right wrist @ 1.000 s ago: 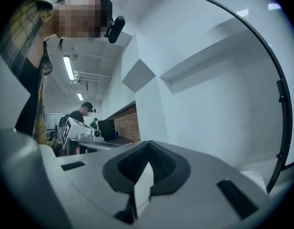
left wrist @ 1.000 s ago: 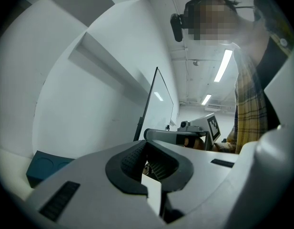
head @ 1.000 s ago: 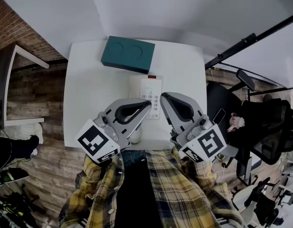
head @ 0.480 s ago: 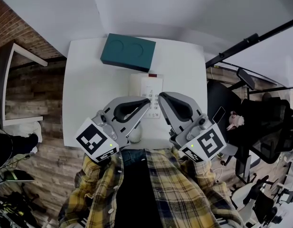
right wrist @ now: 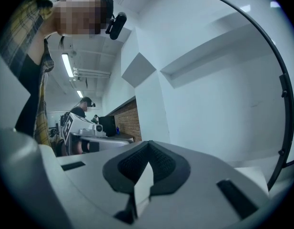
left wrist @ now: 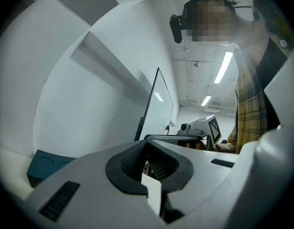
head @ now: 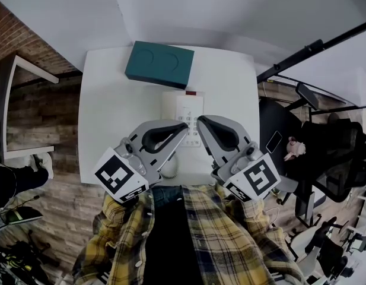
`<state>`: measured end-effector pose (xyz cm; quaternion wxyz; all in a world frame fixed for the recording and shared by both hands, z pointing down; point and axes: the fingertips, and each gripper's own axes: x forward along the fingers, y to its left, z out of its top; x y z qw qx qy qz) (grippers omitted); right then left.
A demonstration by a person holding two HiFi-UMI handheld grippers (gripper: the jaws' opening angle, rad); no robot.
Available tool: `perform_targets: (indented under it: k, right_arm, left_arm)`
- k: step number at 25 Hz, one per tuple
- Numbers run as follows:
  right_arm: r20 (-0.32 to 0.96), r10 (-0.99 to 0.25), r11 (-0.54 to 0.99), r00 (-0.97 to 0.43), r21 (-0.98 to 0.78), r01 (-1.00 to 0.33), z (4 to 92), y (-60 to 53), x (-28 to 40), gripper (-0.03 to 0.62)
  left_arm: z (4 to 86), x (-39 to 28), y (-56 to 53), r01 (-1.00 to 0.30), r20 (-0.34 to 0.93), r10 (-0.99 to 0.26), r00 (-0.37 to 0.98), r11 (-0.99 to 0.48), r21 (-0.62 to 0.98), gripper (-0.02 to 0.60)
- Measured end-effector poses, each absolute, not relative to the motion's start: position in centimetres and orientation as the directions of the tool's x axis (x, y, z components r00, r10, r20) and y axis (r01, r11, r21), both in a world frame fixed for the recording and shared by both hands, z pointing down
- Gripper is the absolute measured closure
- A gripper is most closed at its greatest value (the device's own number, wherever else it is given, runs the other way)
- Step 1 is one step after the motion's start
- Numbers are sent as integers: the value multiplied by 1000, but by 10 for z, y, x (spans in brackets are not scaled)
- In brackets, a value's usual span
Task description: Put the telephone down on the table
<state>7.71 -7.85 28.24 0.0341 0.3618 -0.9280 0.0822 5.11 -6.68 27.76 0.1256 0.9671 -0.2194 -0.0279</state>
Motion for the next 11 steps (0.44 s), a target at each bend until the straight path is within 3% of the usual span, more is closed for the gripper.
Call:
perform_targets:
  k: [11]
  right_arm:
    - [167, -655, 726, -737, -133, -675, 297, -80, 74, 569]
  left_arm:
    - [281, 49, -68, -409, 10, -421, 907, -876, 255, 566]
